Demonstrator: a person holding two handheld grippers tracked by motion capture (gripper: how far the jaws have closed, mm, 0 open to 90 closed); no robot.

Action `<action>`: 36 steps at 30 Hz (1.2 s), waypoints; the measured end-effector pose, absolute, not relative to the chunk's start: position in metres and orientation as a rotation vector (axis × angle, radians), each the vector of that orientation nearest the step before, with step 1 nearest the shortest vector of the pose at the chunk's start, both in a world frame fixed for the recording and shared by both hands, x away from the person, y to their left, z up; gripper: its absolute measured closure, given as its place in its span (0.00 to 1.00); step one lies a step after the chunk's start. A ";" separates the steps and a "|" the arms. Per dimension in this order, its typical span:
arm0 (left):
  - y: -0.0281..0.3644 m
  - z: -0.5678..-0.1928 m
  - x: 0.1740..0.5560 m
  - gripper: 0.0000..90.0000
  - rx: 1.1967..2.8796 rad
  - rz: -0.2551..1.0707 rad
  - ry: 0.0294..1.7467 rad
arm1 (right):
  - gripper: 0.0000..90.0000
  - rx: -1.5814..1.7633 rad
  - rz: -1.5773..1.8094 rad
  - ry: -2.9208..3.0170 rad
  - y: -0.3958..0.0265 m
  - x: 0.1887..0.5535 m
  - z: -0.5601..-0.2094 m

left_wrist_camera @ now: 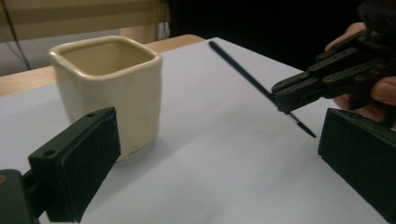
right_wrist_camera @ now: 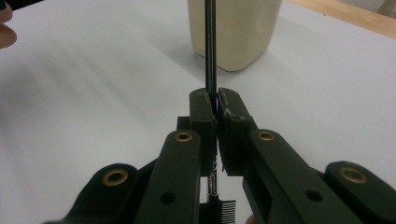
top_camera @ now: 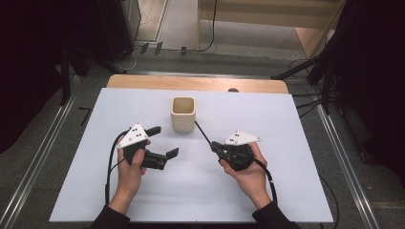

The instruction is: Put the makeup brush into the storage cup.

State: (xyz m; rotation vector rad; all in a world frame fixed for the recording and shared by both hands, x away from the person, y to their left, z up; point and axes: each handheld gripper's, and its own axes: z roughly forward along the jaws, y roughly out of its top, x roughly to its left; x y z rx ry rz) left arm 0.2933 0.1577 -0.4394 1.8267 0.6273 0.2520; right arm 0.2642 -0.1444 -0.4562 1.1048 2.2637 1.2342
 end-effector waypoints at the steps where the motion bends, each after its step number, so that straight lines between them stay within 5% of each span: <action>1: 0.153 -0.437 0.292 0.00 1.837 0.208 0.586 | 0.97 1.071 1.232 2.271 -0.142 0.263 -0.456; 7: 0.147 -0.435 0.291 0.00 1.842 0.115 0.540 | 0.97 0.973 1.257 2.271 -0.139 0.257 -0.454; 22: 0.148 -0.436 0.301 0.45 1.869 0.030 0.632 | 0.97 0.796 1.273 2.324 -0.130 0.249 -0.455; 36: 0.157 -0.436 0.313 0.63 1.843 -0.169 0.605 | 0.97 0.658 1.259 2.376 -0.122 0.243 -0.457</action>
